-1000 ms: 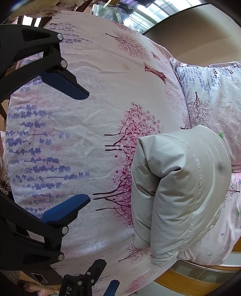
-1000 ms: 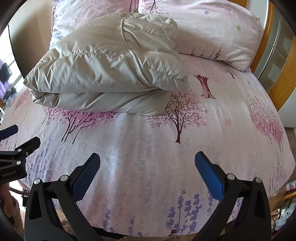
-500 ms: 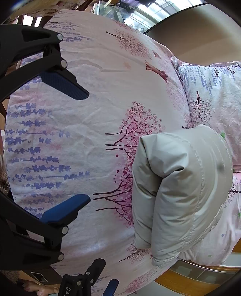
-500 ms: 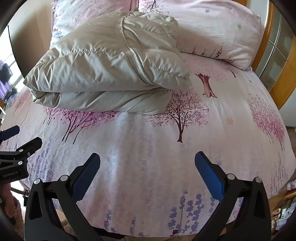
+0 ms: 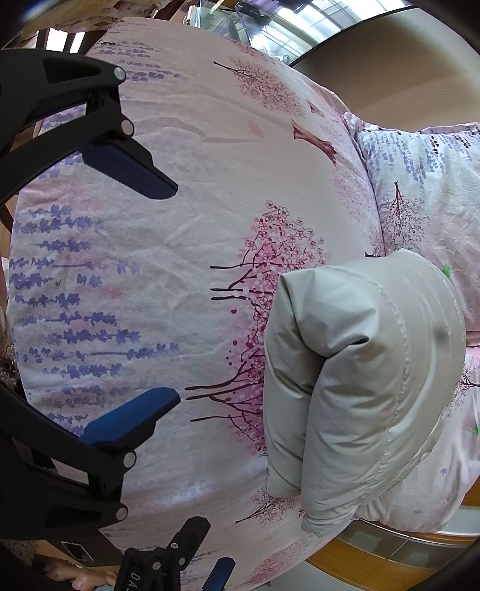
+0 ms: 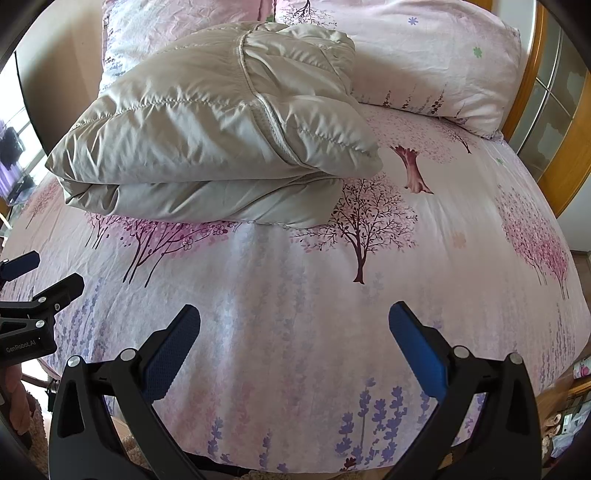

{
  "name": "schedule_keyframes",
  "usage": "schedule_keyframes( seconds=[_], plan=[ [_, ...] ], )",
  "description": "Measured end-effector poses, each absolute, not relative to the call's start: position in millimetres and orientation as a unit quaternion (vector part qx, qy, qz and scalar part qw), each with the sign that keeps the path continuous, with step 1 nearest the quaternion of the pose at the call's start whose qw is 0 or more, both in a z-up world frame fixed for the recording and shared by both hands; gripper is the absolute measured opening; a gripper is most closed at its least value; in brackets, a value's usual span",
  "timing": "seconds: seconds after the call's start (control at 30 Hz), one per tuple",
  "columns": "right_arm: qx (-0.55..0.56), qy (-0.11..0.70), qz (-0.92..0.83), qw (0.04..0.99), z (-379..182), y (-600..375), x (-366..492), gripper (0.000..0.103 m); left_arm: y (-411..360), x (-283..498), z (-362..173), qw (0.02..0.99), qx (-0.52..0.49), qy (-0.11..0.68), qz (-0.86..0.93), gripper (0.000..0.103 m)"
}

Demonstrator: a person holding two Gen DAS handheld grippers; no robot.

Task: Fold large clothes

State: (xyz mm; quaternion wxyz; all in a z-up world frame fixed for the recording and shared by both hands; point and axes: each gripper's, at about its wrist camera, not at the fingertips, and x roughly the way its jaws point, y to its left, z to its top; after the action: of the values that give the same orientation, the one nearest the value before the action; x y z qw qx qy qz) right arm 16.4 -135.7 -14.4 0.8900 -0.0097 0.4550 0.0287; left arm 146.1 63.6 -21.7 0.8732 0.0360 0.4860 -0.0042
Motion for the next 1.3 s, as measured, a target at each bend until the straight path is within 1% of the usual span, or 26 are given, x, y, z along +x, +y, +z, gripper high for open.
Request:
schedule_keyframes(
  seconds=[1.3],
  plan=[
    [-0.007, 0.456, 0.029, 0.889, -16.5, -137.5, 17.0, 0.102, 63.4, 146.8, -22.2, 0.873, 0.03, 0.486, -0.013, 0.101]
  ],
)
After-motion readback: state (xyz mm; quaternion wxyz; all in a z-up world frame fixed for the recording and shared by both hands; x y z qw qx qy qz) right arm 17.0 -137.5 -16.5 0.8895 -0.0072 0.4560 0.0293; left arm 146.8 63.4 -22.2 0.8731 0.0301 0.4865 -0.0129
